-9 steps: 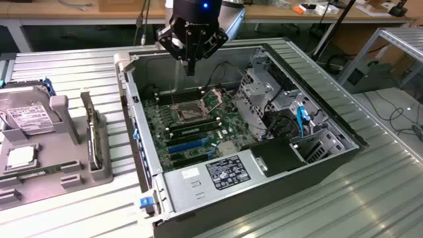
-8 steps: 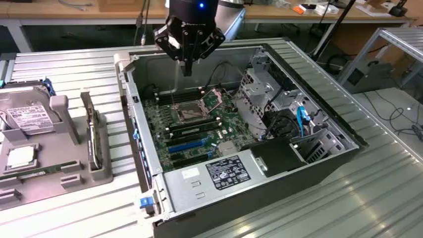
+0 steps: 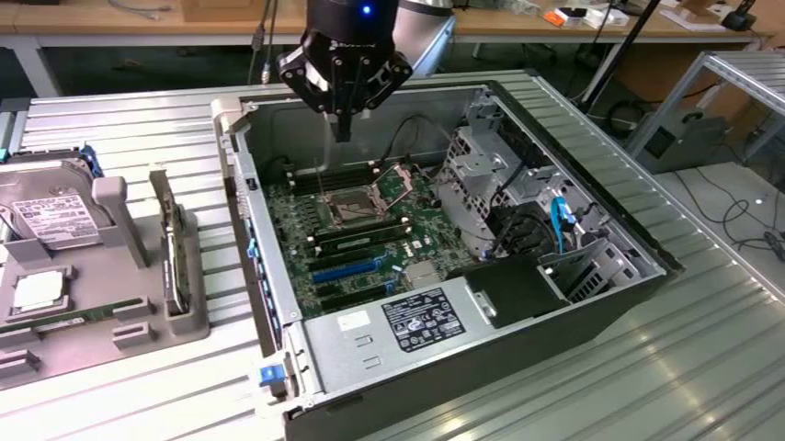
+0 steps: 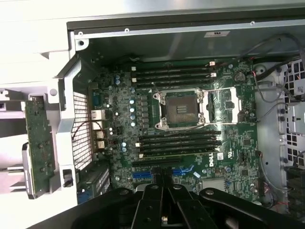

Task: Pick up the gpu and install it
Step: 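Reach for the gpu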

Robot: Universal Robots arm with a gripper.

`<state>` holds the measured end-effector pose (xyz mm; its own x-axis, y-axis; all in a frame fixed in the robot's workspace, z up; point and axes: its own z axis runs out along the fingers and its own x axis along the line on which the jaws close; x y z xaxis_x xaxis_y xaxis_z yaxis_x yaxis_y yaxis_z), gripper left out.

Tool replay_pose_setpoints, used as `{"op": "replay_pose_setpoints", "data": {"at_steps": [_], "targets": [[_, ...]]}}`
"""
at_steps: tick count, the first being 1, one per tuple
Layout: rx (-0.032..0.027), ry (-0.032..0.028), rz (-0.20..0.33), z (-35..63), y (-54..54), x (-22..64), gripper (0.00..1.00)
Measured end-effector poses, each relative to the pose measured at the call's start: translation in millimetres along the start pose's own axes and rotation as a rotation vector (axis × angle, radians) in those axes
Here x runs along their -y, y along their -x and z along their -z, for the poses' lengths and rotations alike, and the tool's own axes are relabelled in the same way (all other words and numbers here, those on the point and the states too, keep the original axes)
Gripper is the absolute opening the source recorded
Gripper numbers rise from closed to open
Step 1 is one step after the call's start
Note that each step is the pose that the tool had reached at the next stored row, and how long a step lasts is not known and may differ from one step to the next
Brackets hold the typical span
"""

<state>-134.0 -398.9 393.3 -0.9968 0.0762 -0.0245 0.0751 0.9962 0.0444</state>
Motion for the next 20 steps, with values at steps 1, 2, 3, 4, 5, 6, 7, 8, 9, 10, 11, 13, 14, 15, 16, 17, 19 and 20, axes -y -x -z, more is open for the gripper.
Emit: {"op": "replay_pose_setpoints", "data": {"at_steps": [1,2,3,4,5,6,7,8,9,10,11,13,14,15,16,17,19,20], "targets": [[0.0000,0.0000,0.000,0.0,-0.8,0.1,0.11],[-0.0001,0.0000,0.000,0.1,-1.8,0.1,0.11],[0.0000,0.0000,0.000,0.1,-3.5,0.3,0.11],[0.0000,0.0000,0.000,0.1,-4.6,0.3,0.11],[0.0000,0.0000,0.000,0.2,-5.6,0.4,0.11],[0.0000,0.0000,0.000,0.2,-6.1,0.5,0.11],[-0.0001,-0.0001,0.000,0.2,-7.3,0.5,0.11],[0.0000,0.0000,0.000,0.3,-8.2,0.6,0.11],[0.0000,0.0000,0.000,0.3,-9.7,0.8,0.11],[0.0000,0.0000,0.000,0.3,-11.3,0.9,0.11],[0.0000,0.0000,0.000,0.3,-12.1,0.9,0.11],[0.0000,0.0000,0.000,0.4,-13.3,1.0,0.11],[0.0000,0.0000,0.000,0.4,-14.4,1.1,0.11],[0.0000,0.0000,0.000,0.4,-15.3,1.2,0.11],[0.0000,0.0000,0.000,0.5,-16.5,1.3,0.11],[0.0000,0.0000,0.000,0.5,-18.1,1.4,0.11],[0.0000,0.0000,0.000,0.6,-20.3,1.5,0.11],[0.0000,0.0000,0.000,0.6,-20.7,1.6,0.11]]}}
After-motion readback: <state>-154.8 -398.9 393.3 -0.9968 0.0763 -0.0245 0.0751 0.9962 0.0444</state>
